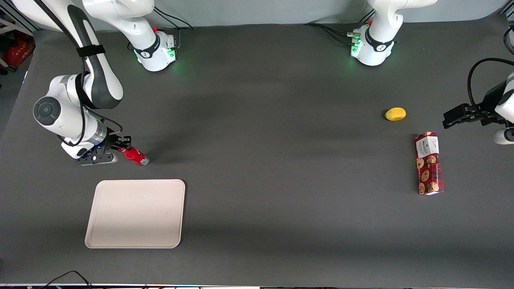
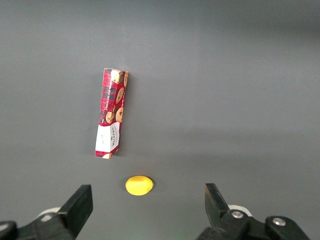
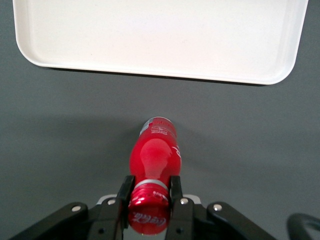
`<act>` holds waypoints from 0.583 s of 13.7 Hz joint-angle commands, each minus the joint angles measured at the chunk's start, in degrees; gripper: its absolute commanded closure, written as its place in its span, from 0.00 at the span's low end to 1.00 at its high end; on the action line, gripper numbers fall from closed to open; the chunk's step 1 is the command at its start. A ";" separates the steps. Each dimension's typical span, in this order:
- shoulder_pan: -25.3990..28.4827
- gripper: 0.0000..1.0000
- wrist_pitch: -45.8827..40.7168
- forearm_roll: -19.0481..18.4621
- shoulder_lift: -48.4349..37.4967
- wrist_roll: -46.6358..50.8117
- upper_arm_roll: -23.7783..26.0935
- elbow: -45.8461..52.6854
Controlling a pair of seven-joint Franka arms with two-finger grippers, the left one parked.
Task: Place coke bottle on tray
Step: 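Lift the bottle and carry it over the white tray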
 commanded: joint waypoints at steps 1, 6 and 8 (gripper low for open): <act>-0.07 1.00 -3.34 -0.93 -3.01 -0.79 0.02 1.12; 0.72 1.00 -25.29 -0.67 -6.09 -0.97 0.37 18.06; 0.89 1.00 -31.72 -0.67 -5.31 -5.08 0.45 27.10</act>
